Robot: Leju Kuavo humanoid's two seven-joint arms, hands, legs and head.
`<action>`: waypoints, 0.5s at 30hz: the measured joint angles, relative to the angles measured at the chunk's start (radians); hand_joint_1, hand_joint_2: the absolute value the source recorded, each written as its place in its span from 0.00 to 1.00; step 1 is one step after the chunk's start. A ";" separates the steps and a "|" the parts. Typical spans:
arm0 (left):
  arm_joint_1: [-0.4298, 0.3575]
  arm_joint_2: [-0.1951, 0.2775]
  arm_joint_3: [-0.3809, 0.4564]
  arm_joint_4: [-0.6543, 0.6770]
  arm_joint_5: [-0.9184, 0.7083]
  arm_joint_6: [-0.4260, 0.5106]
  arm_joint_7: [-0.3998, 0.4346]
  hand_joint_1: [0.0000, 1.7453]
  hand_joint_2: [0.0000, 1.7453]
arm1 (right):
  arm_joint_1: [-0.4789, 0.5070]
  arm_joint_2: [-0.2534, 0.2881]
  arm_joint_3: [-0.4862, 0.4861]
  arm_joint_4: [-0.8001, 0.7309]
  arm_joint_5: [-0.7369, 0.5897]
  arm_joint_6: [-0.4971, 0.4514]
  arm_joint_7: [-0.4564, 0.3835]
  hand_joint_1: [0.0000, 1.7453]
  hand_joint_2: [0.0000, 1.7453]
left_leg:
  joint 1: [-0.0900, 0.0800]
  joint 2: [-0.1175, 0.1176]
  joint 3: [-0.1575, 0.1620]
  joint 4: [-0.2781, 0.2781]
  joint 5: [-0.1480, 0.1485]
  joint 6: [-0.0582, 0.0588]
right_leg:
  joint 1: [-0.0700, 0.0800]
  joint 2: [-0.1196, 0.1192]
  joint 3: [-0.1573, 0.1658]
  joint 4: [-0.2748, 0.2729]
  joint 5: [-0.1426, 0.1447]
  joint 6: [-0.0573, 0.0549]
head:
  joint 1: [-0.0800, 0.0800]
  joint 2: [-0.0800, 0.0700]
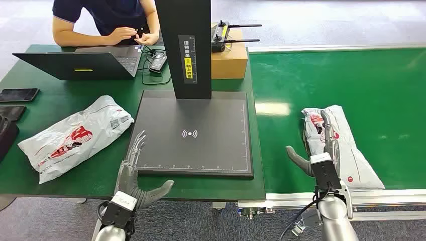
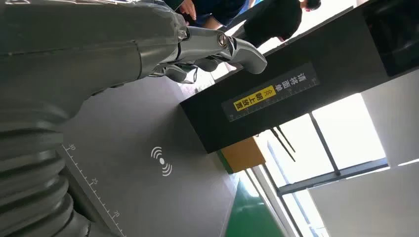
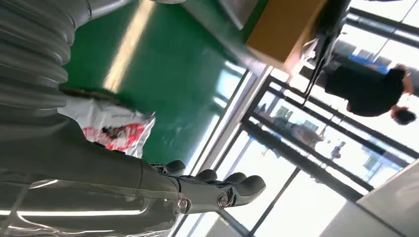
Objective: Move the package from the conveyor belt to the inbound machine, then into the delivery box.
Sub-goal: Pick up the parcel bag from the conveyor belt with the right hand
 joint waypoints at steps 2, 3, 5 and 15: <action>-0.001 0.000 0.000 0.000 0.000 -0.001 -0.001 0.00 1.00 | -0.008 -0.007 -0.015 0.016 0.008 -0.016 0.006 0.00 1.00 | 0.000 0.000 0.000 0.000 0.000 0.000 | 0.000 0.000 0.000 0.000 0.000 0.000 | 0.000 0.000; -0.002 0.000 0.001 0.000 0.000 -0.002 -0.003 0.00 1.00 | -0.019 -0.014 -0.029 0.034 0.023 -0.037 0.012 0.00 1.00 | 0.000 0.000 0.000 0.000 0.000 0.000 | 0.000 0.000 0.000 0.000 0.000 0.000 | 0.000 0.000; -0.005 -0.001 0.001 0.001 0.000 -0.007 -0.006 0.00 1.00 | -0.046 -0.031 -0.061 0.084 0.080 -0.119 0.028 0.00 1.00 | 0.000 0.000 0.000 0.000 0.000 0.000 | 0.000 0.000 0.000 0.000 0.000 0.000 | 0.000 0.000; -0.044 -0.005 -0.017 0.046 0.019 -0.013 -0.019 0.00 1.00 | -0.230 -0.155 -0.230 0.552 0.164 -0.325 0.045 0.00 1.00 | -0.001 -0.001 0.000 0.001 0.000 0.001 | -0.001 -0.001 0.000 0.000 0.001 0.001 | 0.000 0.000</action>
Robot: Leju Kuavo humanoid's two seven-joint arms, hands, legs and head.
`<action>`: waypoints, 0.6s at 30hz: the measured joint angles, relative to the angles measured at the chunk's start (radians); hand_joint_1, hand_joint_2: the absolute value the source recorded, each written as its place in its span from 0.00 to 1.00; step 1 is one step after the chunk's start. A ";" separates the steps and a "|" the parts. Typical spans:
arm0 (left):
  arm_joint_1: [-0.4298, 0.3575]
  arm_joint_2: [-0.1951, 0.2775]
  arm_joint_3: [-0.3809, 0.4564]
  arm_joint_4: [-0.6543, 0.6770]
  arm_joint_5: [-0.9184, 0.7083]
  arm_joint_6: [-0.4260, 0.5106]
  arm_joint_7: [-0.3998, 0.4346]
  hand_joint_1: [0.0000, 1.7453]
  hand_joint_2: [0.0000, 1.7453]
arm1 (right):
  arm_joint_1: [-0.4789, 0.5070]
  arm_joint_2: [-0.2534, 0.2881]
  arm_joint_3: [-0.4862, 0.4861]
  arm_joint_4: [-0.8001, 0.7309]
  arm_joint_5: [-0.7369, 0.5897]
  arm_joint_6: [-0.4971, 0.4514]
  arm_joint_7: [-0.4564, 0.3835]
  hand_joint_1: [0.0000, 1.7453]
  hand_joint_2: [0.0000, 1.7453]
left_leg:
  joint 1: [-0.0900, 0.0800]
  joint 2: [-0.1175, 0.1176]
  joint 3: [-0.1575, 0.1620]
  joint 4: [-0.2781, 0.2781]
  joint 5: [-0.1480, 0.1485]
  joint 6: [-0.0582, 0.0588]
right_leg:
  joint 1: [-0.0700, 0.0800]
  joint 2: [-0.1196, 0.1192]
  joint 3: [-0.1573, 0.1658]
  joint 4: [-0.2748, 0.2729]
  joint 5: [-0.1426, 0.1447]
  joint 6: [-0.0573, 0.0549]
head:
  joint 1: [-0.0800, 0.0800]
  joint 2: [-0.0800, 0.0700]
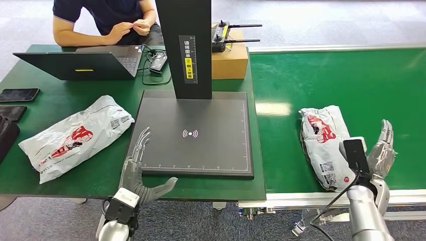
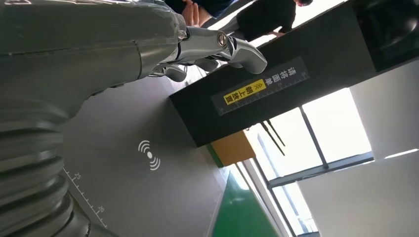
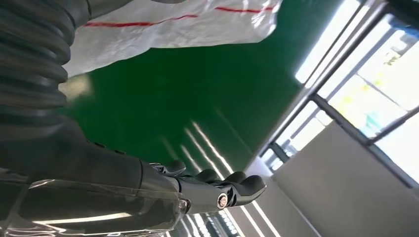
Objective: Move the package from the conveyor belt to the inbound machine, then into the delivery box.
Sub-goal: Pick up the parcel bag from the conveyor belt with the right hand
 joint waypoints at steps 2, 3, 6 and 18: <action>-0.006 0.000 -0.007 0.012 0.003 0.001 -0.002 0.00 1.00 | -0.019 -0.024 -0.027 0.092 -0.007 0.008 0.011 0.00 1.00 | 0.000 0.000 0.000 0.000 0.000 0.000 | 0.000 0.000 0.000 0.000 0.000 0.000 | 0.000 0.000; -0.009 0.000 -0.010 0.017 0.004 0.002 -0.002 0.00 1.00 | -0.026 -0.033 -0.037 0.131 -0.007 0.015 0.021 0.00 1.00 | 0.000 0.000 0.000 0.000 0.000 0.000 | 0.000 0.000 0.000 0.000 0.000 0.000 | 0.000 0.000; -0.015 0.000 -0.016 0.028 0.005 0.003 -0.002 0.00 1.00 | -0.037 -0.056 -0.054 0.231 0.011 0.039 0.079 0.00 1.00 | 0.000 0.000 0.000 0.000 -0.001 0.001 | 0.000 0.000 0.000 0.000 0.000 0.000 | 0.000 0.000; -0.044 0.000 -0.043 0.067 0.017 -0.004 0.000 0.00 1.00 | -0.040 -0.077 -0.060 0.409 0.154 0.238 0.288 0.00 1.00 | 0.001 0.000 0.007 0.000 -0.002 0.001 | 0.002 0.000 0.007 -0.001 -0.002 0.001 | 0.000 0.000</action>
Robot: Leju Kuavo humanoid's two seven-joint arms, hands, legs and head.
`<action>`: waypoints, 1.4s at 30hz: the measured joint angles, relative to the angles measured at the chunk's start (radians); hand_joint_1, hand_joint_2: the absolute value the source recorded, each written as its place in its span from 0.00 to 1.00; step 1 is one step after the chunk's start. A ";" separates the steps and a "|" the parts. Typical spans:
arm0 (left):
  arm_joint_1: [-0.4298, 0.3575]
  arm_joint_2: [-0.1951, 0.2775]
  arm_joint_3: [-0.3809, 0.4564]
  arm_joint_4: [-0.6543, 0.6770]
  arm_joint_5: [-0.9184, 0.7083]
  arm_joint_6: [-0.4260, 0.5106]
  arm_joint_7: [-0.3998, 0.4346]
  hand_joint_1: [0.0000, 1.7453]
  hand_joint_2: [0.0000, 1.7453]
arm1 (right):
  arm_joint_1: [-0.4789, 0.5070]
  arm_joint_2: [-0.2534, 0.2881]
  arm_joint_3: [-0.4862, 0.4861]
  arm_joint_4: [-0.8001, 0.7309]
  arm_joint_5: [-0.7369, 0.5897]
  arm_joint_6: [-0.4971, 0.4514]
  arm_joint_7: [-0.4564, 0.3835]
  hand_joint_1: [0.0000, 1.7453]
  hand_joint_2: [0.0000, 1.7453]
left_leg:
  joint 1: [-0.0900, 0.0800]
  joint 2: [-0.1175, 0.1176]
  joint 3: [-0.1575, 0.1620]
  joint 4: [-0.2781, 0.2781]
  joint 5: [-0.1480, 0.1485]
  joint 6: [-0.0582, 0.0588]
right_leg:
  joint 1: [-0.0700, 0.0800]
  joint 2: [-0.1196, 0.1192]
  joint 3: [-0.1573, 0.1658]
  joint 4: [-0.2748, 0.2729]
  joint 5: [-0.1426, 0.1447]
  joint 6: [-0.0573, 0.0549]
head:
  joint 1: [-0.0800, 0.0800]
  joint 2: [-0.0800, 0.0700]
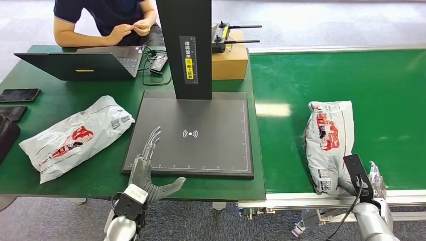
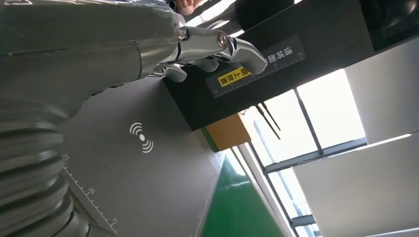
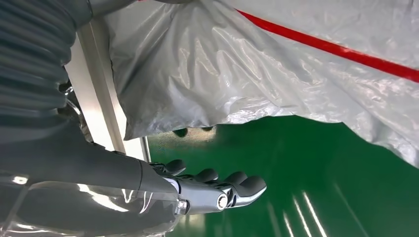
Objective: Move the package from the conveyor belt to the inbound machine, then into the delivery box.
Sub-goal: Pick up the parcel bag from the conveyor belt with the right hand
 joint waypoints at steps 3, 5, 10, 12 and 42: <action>-0.010 0.000 -0.003 0.007 0.001 -0.002 0.002 0.00 1.00 | -0.007 -0.002 0.004 0.005 0.037 0.038 0.027 0.00 1.00 | 0.000 0.000 0.004 0.000 -0.001 0.001 | 0.000 0.000 0.005 -0.001 0.000 0.000 | 0.000 0.000; -0.014 0.000 -0.004 0.010 0.003 -0.002 0.005 0.00 1.00 | -0.010 -0.002 0.006 0.006 0.055 0.045 0.033 0.00 1.00 | 0.000 0.000 0.006 0.000 -0.001 0.001 | 0.000 0.000 0.007 -0.001 0.000 0.000 | 0.000 0.000; -0.014 0.000 -0.004 0.010 0.006 0.004 0.013 0.00 1.00 | -0.017 0.002 0.012 0.006 0.091 0.050 0.031 0.59 1.00 | 0.000 0.000 0.007 0.000 -0.002 0.002 | 0.000 0.000 0.009 -0.002 0.000 0.001 | 0.000 0.000; -0.013 0.000 -0.004 0.010 0.007 0.005 0.016 0.00 1.00 | -0.017 0.007 0.015 0.006 0.098 0.046 0.020 0.80 1.00 | 0.000 0.001 0.008 0.000 -0.002 0.002 | 0.000 0.000 0.010 -0.002 0.000 0.001 | 0.000 0.000; 0.031 0.000 -0.003 -0.013 0.029 0.052 0.028 0.00 1.00 | -0.015 0.095 0.031 -0.125 0.073 -0.167 -0.165 0.93 1.00 | 0.000 0.000 0.001 0.000 0.000 0.005 | 0.000 0.000 0.004 -0.004 0.002 0.006 | 0.000 0.000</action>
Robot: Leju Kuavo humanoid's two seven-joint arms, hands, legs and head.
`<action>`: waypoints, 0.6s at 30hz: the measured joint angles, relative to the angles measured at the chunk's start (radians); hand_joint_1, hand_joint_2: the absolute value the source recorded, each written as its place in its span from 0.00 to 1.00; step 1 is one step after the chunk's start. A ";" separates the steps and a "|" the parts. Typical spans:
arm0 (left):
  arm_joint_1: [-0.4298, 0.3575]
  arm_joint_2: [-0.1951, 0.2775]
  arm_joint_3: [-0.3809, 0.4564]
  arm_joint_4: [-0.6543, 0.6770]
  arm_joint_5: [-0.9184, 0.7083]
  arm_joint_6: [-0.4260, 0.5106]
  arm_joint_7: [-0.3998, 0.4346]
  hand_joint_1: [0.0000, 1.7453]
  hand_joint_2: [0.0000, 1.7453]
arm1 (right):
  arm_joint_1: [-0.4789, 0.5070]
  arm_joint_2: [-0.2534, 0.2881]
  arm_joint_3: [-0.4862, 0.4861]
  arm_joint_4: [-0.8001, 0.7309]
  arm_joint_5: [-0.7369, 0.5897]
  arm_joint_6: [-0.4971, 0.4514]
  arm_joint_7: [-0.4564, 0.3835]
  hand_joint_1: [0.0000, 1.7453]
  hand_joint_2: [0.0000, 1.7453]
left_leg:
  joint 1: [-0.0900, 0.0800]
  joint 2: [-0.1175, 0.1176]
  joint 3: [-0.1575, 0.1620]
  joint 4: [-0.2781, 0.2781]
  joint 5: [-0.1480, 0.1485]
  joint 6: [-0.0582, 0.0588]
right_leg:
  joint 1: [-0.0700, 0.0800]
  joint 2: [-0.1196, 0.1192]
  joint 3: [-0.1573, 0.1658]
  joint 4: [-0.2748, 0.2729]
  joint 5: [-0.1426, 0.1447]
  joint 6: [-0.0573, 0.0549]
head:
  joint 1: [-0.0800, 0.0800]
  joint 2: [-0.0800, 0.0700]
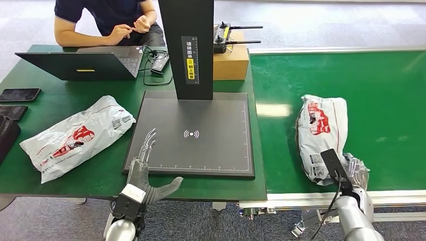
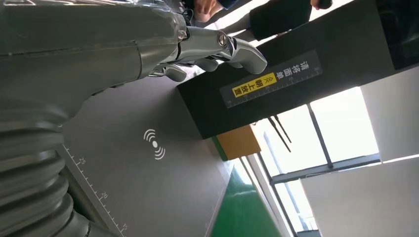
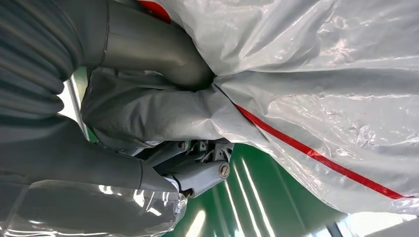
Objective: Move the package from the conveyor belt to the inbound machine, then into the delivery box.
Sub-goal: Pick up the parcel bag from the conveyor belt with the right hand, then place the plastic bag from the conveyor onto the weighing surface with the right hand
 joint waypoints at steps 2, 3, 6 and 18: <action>0.000 0.000 0.000 0.000 0.001 0.003 0.000 0.00 1.00 | 0.014 0.007 0.010 -0.073 -0.018 -0.024 -0.007 0.93 1.00 | 0.000 0.000 -0.001 0.000 0.000 0.000 | 0.000 0.000 -0.001 0.000 0.000 0.000 | 0.000 0.000; 0.000 0.000 0.000 0.000 0.001 0.004 0.000 0.00 1.00 | 0.024 0.011 0.017 -0.112 -0.025 -0.034 -0.008 0.93 1.00 | 0.000 0.000 -0.001 0.000 0.000 0.000 | 0.000 0.000 -0.001 0.000 0.000 0.000 | 0.000 0.000; 0.000 0.000 0.002 -0.003 0.001 0.005 -0.002 0.00 1.00 | 0.062 0.028 0.048 -0.251 -0.027 -0.066 -0.002 0.91 1.00 | 0.000 0.000 -0.003 0.000 0.000 0.000 | 0.000 0.000 -0.003 0.000 0.000 0.000 | 0.000 0.000; -0.003 -0.001 0.010 -0.008 0.004 -0.003 -0.014 0.00 1.00 | 0.203 0.084 0.247 -0.739 0.069 -0.123 0.015 0.76 1.00 | 0.000 0.000 -0.003 0.000 0.000 0.000 | 0.000 0.000 -0.004 0.000 -0.001 0.000 | 0.000 0.000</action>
